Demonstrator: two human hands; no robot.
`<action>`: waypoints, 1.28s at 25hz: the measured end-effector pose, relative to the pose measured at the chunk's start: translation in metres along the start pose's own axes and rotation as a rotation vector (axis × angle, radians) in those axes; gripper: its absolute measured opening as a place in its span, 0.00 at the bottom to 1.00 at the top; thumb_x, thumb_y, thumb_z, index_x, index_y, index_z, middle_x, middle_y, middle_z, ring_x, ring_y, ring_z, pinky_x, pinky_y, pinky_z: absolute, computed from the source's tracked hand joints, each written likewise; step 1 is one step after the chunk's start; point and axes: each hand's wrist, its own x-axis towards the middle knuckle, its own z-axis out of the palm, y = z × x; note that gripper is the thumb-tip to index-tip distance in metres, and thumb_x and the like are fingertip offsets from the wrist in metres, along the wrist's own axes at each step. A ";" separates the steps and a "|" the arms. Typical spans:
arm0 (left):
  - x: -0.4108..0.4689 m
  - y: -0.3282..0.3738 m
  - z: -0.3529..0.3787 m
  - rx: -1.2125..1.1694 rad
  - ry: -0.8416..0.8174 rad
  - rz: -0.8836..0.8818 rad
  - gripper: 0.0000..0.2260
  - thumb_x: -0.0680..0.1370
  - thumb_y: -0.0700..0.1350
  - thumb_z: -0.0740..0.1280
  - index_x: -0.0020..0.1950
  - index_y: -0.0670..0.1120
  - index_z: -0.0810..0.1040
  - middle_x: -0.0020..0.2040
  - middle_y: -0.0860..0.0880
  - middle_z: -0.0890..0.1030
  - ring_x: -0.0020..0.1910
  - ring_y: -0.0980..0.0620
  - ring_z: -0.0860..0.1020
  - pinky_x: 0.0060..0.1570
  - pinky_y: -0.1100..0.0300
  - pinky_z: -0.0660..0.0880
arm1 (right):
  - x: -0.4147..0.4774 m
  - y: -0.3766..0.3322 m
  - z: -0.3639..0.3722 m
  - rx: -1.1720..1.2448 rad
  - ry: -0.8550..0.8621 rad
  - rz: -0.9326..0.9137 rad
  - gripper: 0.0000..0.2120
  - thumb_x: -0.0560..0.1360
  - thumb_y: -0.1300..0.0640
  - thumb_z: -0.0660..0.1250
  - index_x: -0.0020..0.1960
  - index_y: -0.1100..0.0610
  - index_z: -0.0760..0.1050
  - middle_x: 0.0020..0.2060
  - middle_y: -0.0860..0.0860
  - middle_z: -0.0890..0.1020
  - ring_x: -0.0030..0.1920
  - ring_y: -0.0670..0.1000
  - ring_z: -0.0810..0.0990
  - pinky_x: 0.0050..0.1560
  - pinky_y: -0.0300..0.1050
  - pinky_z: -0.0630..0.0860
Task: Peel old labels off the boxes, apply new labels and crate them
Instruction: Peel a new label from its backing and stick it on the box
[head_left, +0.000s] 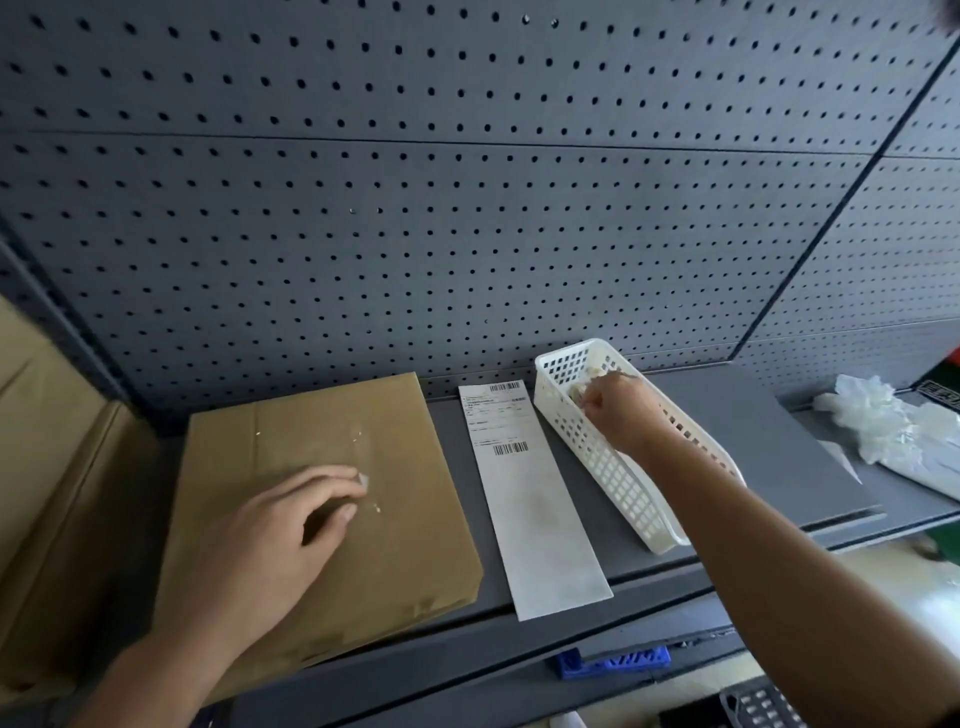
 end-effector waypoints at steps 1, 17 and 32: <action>-0.001 0.000 0.000 -0.004 -0.001 -0.002 0.09 0.80 0.53 0.65 0.57 0.66 0.79 0.58 0.77 0.72 0.54 0.77 0.71 0.42 0.75 0.69 | 0.000 0.000 -0.002 -0.064 -0.040 -0.031 0.10 0.78 0.62 0.60 0.44 0.58 0.80 0.41 0.53 0.80 0.37 0.49 0.72 0.36 0.39 0.67; -0.021 -0.007 -0.010 -0.073 0.085 0.000 0.08 0.80 0.50 0.67 0.56 0.62 0.81 0.60 0.71 0.76 0.59 0.70 0.74 0.49 0.69 0.73 | -0.021 0.019 -0.040 0.118 0.103 -0.043 0.07 0.75 0.64 0.67 0.39 0.57 0.79 0.36 0.52 0.83 0.38 0.54 0.81 0.39 0.48 0.80; -0.034 0.092 0.034 -0.304 -0.033 0.279 0.07 0.81 0.46 0.66 0.56 0.55 0.82 0.55 0.66 0.79 0.57 0.64 0.77 0.55 0.68 0.72 | -0.138 -0.035 -0.002 0.266 -0.114 -0.385 0.15 0.80 0.53 0.63 0.66 0.51 0.75 0.63 0.45 0.77 0.58 0.44 0.78 0.63 0.38 0.73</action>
